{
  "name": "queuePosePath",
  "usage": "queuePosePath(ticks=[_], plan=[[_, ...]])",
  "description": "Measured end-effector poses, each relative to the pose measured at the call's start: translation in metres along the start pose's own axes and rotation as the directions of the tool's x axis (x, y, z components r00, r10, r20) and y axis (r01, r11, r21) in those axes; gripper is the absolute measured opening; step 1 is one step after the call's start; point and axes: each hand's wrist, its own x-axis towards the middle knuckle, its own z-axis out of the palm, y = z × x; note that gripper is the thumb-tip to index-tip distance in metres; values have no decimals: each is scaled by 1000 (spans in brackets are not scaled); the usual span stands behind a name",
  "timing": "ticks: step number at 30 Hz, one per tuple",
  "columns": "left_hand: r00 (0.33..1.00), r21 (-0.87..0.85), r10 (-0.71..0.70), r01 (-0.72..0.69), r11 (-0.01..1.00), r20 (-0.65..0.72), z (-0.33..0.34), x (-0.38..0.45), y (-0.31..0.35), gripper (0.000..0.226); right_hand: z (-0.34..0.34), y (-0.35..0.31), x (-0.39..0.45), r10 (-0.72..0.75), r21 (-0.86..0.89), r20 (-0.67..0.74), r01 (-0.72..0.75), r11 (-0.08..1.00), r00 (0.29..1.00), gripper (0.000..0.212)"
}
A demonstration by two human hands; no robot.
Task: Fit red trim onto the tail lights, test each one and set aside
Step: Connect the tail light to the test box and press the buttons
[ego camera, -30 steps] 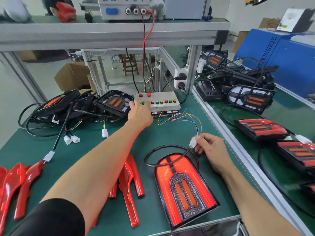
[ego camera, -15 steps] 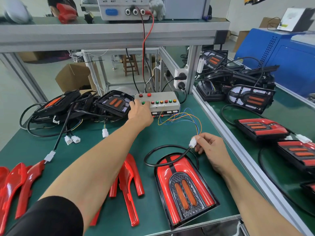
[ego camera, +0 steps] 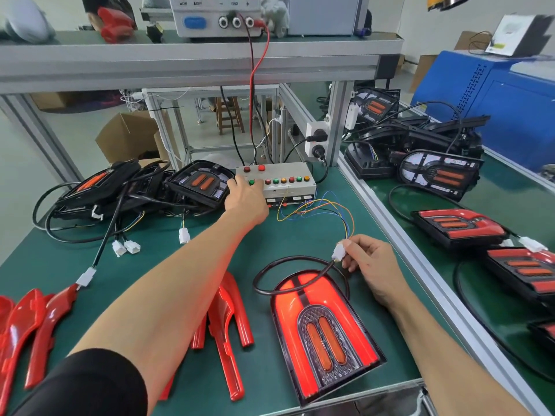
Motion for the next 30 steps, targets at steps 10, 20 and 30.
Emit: queuePosePath(ticks=[10, 20, 30], plan=[[988, 162, 76, -53, 985, -137, 4, -4, 4, 53, 0, 1, 0, 1, 16, 4, -1, 1000, 1000, 27], [957, 5, 274, -275, 962, -99, 12, -5, 35, 51, -1, -1, -1, -2, 33, 11, 2, 999, 1000, 28], [971, 141, 226, -235, 962, 81, 10, 16, 52, 78, -1, -1, -1, 20, 27, 8, -20, 999, 1000, 27]])
